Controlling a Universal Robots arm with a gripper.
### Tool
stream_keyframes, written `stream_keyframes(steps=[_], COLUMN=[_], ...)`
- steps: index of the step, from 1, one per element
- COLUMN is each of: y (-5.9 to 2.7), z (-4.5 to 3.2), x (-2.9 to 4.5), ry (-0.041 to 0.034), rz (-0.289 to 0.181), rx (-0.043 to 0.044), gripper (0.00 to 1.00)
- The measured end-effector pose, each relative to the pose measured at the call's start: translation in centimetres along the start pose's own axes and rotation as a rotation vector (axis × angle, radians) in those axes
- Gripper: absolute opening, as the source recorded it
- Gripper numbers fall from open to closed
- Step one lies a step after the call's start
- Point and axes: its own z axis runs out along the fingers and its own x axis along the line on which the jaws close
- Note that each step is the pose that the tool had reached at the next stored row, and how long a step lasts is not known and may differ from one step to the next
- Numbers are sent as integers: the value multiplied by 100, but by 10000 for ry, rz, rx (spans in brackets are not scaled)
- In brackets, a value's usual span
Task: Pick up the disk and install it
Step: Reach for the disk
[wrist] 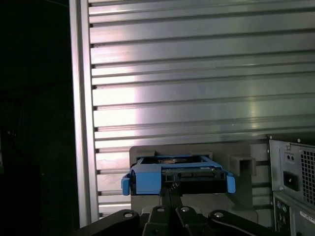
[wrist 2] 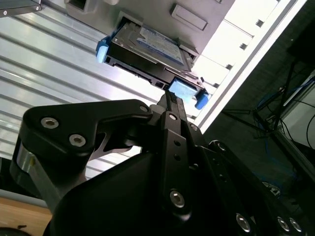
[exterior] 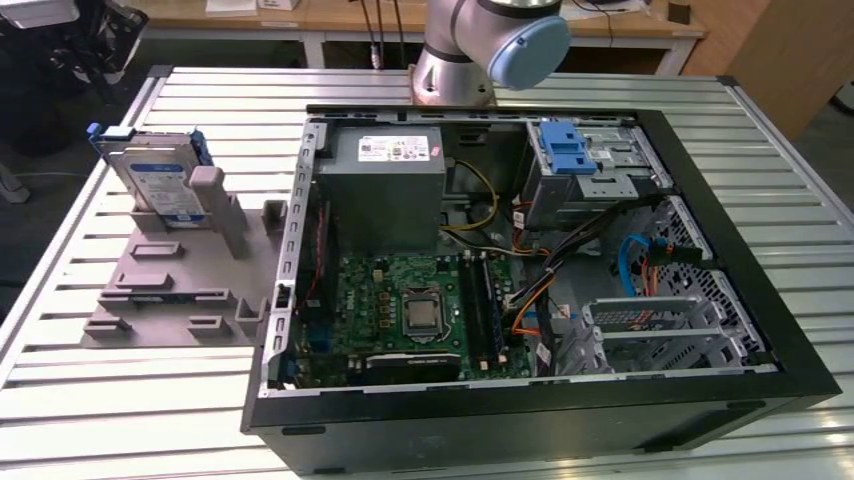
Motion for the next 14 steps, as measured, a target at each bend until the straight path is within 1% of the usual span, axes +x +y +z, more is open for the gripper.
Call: stream_keyframes(steps=[6,14], y=[-24,-33], z=[19,37], x=[52,109], ry=[2,1], rz=[0,-1], rx=[0,0], gripper=[11,11])
